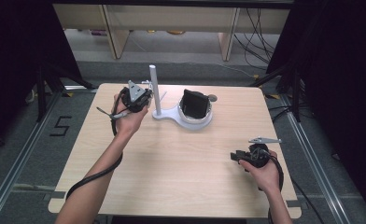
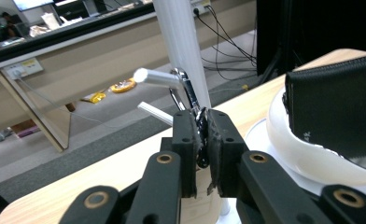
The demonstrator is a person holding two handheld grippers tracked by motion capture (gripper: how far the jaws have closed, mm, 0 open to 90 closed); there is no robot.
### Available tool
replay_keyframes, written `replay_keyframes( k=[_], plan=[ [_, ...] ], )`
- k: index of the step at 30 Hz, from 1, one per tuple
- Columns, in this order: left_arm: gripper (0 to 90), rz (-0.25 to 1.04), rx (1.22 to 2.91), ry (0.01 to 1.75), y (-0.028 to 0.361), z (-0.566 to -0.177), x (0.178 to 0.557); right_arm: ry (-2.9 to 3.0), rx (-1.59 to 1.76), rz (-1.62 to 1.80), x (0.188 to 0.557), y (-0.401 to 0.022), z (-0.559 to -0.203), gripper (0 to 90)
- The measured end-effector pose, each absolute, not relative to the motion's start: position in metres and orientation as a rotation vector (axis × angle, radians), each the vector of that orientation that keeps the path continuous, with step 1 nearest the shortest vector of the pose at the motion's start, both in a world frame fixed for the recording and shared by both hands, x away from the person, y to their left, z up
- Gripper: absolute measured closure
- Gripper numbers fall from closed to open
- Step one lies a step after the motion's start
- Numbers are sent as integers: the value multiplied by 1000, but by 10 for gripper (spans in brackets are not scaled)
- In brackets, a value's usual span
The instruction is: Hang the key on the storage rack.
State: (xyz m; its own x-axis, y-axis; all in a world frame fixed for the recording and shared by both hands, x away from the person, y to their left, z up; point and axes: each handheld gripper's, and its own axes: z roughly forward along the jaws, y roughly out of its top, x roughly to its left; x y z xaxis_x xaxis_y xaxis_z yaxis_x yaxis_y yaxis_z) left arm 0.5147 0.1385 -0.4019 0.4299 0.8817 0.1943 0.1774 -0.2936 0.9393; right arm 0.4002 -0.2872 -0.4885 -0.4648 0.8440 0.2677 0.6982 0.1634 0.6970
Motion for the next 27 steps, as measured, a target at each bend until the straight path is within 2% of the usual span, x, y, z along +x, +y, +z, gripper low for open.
replay_keyframes(
  k=[8, 15, 27],
  plan=[
    [603, 901, 1755, 908, 146, -403, 502, 2247, 1521, 1174, 399, -289, -487, 639],
    [468, 847, 1777, 916, 169, -413, 470, 2223, 1576, 1160, 397, -290, -487, 633],
    [423, 857, 1723, 1017, 236, -470, 401, 2202, 1581, 1154, 398, -290, -489, 632]
  ],
)
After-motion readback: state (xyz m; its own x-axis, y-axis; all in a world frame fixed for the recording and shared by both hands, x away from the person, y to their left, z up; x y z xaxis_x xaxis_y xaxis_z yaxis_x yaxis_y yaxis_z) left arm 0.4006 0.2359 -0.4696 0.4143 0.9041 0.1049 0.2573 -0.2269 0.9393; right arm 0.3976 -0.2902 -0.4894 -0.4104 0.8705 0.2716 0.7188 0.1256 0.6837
